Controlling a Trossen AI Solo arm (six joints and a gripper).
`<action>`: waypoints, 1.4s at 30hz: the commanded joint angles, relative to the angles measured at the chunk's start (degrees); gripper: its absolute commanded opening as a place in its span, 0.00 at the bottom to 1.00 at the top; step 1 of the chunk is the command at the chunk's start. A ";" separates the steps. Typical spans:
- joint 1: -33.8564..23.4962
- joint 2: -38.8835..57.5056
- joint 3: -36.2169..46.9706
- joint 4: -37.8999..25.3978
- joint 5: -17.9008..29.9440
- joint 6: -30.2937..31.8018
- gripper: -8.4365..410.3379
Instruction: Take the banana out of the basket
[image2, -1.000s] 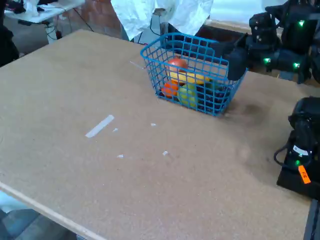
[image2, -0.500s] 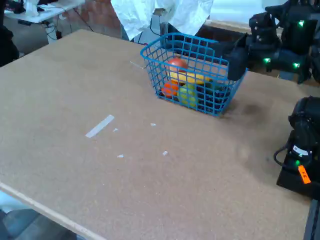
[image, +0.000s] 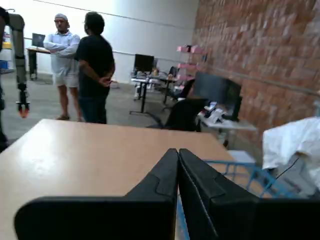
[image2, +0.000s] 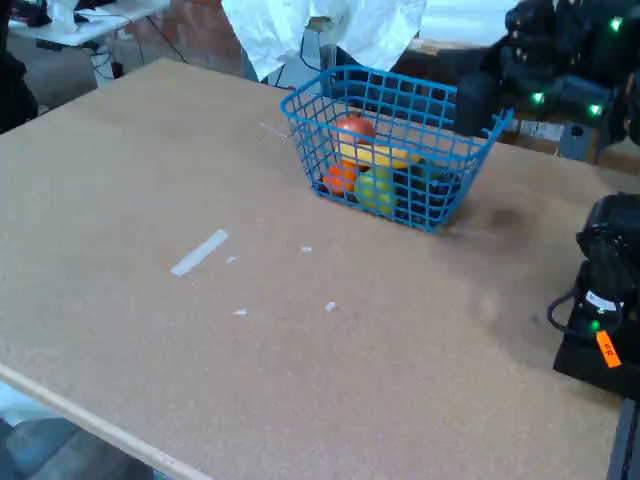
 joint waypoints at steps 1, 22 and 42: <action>0.02 2.38 5.44 0.37 0.42 -4.07 0.02; -4.37 35.19 35.54 -2.27 11.63 -19.82 0.02; -20.41 62.29 49.66 -19.15 0.17 -3.04 0.08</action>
